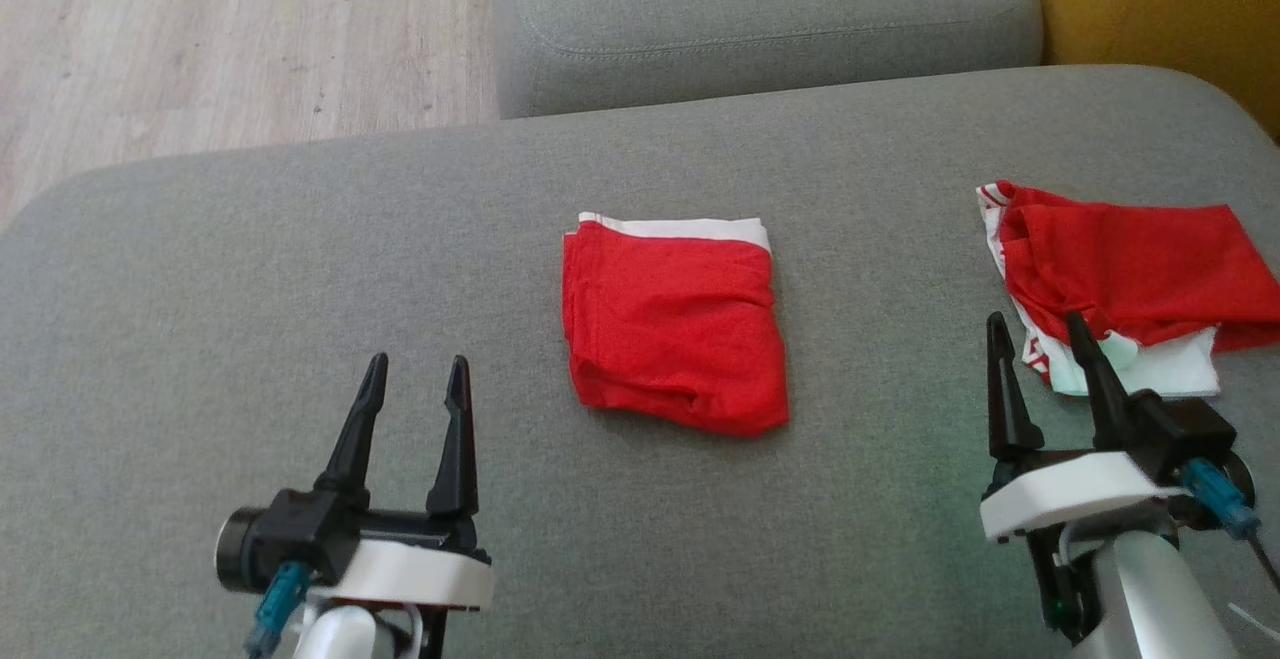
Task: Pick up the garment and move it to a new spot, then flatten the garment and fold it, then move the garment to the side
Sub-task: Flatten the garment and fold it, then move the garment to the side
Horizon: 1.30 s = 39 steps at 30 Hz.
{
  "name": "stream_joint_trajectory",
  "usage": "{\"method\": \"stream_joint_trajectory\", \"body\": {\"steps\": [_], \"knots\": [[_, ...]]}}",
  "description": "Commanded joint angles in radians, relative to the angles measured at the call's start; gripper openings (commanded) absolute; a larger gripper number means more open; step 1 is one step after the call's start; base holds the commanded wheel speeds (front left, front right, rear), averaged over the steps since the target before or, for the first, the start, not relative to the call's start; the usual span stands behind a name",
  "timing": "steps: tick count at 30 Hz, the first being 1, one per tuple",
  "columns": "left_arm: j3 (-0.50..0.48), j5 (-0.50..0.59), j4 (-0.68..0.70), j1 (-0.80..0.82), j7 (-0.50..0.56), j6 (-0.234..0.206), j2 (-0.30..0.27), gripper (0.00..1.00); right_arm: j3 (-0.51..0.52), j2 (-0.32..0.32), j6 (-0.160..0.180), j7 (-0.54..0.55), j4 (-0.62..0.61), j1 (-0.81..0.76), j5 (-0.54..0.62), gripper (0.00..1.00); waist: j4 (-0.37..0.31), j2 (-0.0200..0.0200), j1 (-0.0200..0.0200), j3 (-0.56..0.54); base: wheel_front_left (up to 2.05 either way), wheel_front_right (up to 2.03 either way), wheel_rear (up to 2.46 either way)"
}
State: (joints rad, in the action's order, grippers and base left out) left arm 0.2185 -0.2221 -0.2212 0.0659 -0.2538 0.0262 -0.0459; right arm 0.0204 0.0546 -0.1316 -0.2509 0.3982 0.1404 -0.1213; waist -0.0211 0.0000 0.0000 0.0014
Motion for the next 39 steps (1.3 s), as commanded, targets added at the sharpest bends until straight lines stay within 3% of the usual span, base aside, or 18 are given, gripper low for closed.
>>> {"method": "stream_joint_trajectory", "body": {"steps": [1, 11, 19, 31, 39], "knots": [[-0.038, -0.008, 0.033, 0.026, -0.008, -0.006, -0.004, 1.0, -0.023, -0.004, 0.001, -0.011, -0.042, 0.031, -0.004, 1.0, 0.001, 0.0, 0.0, 0.001, 0.0, 0.0, 0.0], [-0.023, -0.012, 0.043, 0.038, -0.008, -0.003, -0.004, 1.0, -0.006, -0.004, 0.001, -0.005, -0.054, 0.025, -0.026, 1.0, 0.03, 0.0, 0.0, 0.033, 0.0, 0.0, 0.0], [0.005, -0.005, 0.05, 0.095, -0.008, 0.005, -0.004, 1.0, -0.029, -0.004, 0.001, 0.052, -0.018, 0.127, -0.043, 1.0, 0.094, 0.0, 0.0, 0.131, 0.0, 0.0, 0.0], [0.075, -0.044, 0.022, 0.161, -0.008, -0.005, -0.004, 1.0, -0.166, -0.004, 0.001, 0.19, 0.235, 0.269, -0.19, 1.0, 0.23, 0.0, 0.0, 0.209, 0.0, 0.0, 0.0], [0.088, -0.047, 0.026, 0.164, -0.008, -0.013, -0.004, 1.0, -0.235, -0.004, 0.001, 0.216, 0.413, 0.338, -0.246, 1.0, 0.266, 0.0, 0.0, 0.222, 0.0, 0.0, 0.0]]}}
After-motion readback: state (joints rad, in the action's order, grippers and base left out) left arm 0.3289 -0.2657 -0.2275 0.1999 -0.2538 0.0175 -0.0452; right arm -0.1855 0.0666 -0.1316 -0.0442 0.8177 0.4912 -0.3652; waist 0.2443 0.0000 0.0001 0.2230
